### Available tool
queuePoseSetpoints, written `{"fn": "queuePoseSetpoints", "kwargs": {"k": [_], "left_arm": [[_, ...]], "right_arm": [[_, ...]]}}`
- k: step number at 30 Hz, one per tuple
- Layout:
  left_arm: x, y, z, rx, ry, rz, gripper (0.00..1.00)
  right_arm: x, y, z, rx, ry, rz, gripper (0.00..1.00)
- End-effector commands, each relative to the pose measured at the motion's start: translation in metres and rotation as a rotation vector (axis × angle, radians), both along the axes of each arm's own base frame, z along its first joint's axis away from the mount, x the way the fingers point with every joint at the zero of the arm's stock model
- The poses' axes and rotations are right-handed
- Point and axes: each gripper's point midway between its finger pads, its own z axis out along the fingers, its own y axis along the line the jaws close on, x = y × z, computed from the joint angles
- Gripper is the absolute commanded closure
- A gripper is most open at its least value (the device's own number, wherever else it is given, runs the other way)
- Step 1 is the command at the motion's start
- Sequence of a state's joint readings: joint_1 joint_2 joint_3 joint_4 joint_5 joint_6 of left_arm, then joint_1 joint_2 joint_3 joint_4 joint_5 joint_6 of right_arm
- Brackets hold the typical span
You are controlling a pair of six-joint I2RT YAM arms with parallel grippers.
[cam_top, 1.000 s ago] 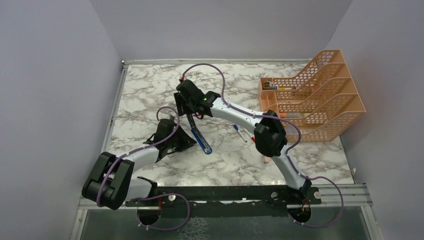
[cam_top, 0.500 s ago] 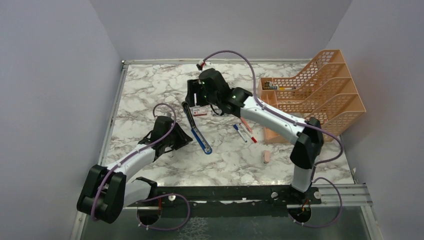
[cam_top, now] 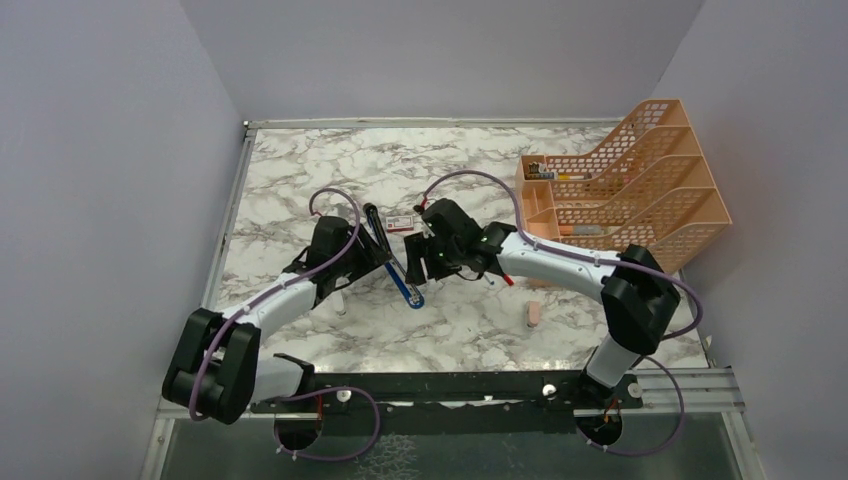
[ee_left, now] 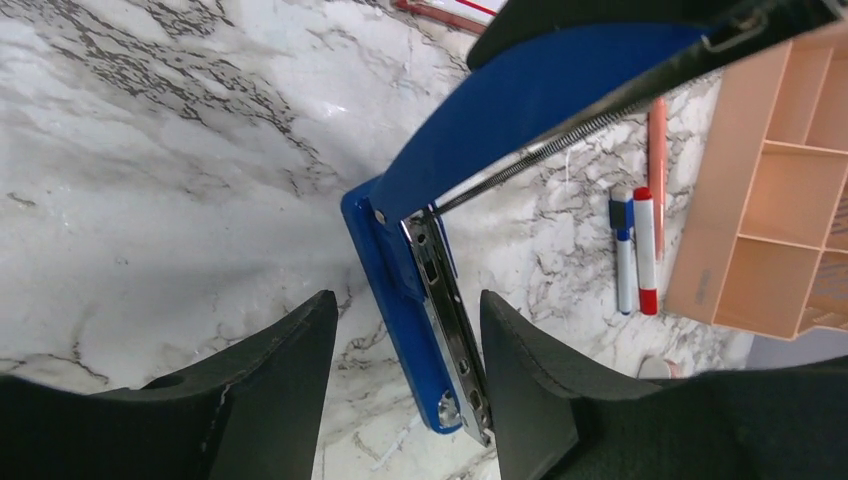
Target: Load the staples into the stapler
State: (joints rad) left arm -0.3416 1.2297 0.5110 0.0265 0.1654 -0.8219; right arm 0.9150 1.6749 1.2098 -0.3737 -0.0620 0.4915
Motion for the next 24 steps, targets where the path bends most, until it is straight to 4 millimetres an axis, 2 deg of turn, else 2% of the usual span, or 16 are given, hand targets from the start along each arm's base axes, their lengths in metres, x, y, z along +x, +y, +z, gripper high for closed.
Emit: {"fn": "queuePoseSetpoints", "kwargs": {"k": [1,5,11,19,24], "left_arm": [[0.034,0.006,0.013,0.029,-0.106,0.070,0.45],[0.048,0.004,0.014,0.011,-0.145,0.089,0.49],[0.059,0.004,0.007,0.016,-0.143,0.092,0.61],[0.063,0.007,-0.001,0.028,-0.125,0.099,0.72],[0.067,0.015,-0.007,0.034,-0.097,0.122,0.74]], "right_arm": [[-0.014,0.019,-0.009,0.083,0.076,0.065,0.36],[-0.015,0.024,-0.034,0.054,0.122,0.078,0.41],[-0.010,0.027,-0.056,0.015,0.141,0.067,0.49],[-0.008,0.026,-0.072,-0.009,0.161,0.038,0.66],[0.000,0.031,-0.077,-0.013,0.160,-0.001,0.68]]}}
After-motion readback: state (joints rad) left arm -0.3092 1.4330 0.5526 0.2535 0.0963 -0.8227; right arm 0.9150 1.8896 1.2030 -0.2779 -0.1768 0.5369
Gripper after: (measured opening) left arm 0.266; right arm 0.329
